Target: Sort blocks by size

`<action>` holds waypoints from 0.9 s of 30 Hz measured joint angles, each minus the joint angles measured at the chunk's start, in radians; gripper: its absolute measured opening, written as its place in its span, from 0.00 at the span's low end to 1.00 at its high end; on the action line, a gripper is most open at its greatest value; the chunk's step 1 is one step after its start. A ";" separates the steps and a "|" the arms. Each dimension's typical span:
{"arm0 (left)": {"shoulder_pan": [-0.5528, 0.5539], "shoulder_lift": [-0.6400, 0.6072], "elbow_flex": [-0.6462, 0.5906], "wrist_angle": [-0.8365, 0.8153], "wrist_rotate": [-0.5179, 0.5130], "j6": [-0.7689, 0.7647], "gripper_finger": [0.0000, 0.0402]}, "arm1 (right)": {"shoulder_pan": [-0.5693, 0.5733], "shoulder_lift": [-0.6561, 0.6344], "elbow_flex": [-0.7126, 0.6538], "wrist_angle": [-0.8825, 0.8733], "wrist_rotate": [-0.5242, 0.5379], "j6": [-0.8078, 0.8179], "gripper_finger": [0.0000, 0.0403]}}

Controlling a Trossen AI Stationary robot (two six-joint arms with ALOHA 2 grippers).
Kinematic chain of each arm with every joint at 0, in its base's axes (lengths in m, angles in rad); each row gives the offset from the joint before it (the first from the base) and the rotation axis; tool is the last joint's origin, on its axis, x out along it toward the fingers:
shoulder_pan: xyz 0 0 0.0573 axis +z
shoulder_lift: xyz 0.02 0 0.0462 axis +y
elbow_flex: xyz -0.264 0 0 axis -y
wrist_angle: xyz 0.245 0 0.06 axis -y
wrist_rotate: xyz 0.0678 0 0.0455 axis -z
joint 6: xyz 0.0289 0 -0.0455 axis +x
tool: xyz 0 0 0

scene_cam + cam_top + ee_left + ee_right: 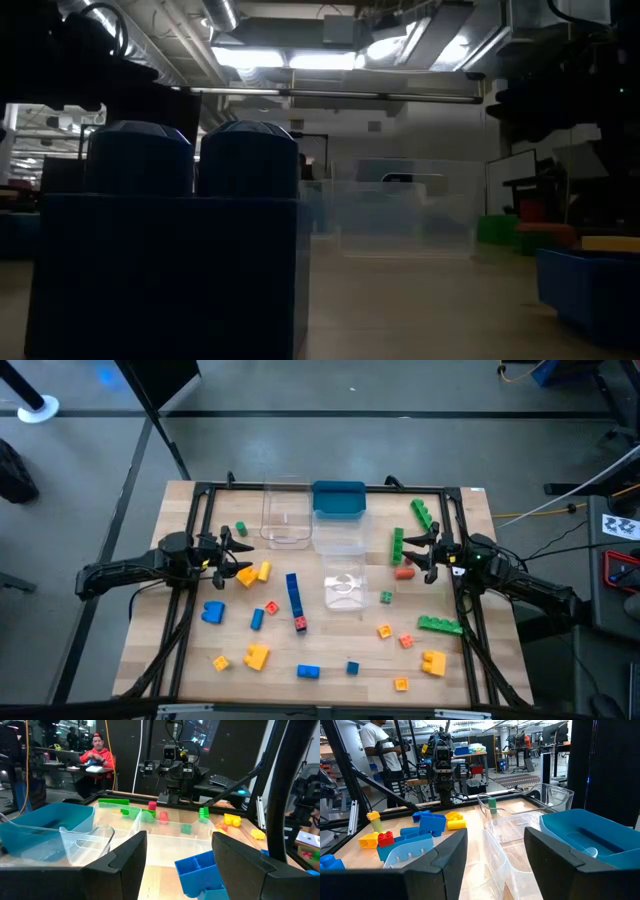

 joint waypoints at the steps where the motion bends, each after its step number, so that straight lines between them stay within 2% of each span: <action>1: 0.000 0.000 0.000 0.000 0.000 0.000 0.52 | 0.000 0.000 0.000 0.000 0.000 0.000 0.49; 27: 0.000 0.000 -0.001 0.007 0.000 0.000 0.52 | 0.000 0.000 0.001 -0.001 0.049 0.031 0.49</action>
